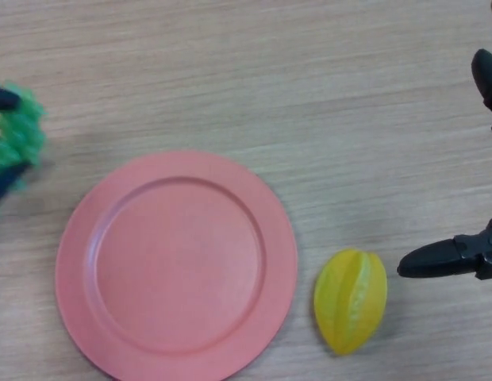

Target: Pick up the green grapes and place it on the plate

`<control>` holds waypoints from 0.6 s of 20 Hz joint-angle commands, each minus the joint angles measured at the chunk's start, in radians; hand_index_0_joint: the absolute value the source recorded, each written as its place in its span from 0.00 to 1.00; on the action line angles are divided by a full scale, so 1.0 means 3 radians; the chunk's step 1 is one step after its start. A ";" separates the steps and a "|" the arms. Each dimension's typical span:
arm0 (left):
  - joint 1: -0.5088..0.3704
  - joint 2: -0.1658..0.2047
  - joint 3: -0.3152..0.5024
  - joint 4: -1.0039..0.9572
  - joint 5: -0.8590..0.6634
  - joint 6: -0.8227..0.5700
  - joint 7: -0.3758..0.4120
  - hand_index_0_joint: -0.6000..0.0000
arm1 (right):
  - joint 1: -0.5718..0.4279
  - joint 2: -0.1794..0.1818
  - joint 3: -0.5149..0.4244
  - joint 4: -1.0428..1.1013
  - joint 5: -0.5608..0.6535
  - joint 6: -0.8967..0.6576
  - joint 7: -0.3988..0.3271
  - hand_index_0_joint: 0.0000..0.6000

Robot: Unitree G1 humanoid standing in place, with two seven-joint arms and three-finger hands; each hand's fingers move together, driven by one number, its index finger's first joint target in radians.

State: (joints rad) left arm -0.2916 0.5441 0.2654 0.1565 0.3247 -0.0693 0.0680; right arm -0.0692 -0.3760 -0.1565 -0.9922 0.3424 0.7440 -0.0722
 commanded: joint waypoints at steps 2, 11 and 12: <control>0.0109 0.0188 0.0369 -0.0885 -0.0081 -0.0019 -0.0079 0.00 | -0.0054 -0.0178 -0.0143 -0.0183 0.0091 -0.0476 -0.0169 0.00; 0.0955 -0.0632 0.0163 -0.3003 -0.0159 0.0752 -0.1717 0.00 | -0.0078 -0.0122 -0.0143 -0.0183 0.0065 -0.0456 -0.0140 0.00; 0.1049 -0.0717 0.0140 -0.3122 -0.0184 0.0860 -0.1900 0.00 | -0.0090 -0.0106 -0.0143 -0.0183 0.0060 -0.0436 -0.0136 0.00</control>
State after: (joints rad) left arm 0.0379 0.2974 0.2485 -0.7167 0.2873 0.2473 -0.5347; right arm -0.0750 -0.3927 -0.1541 -0.9931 0.3612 0.7431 -0.1044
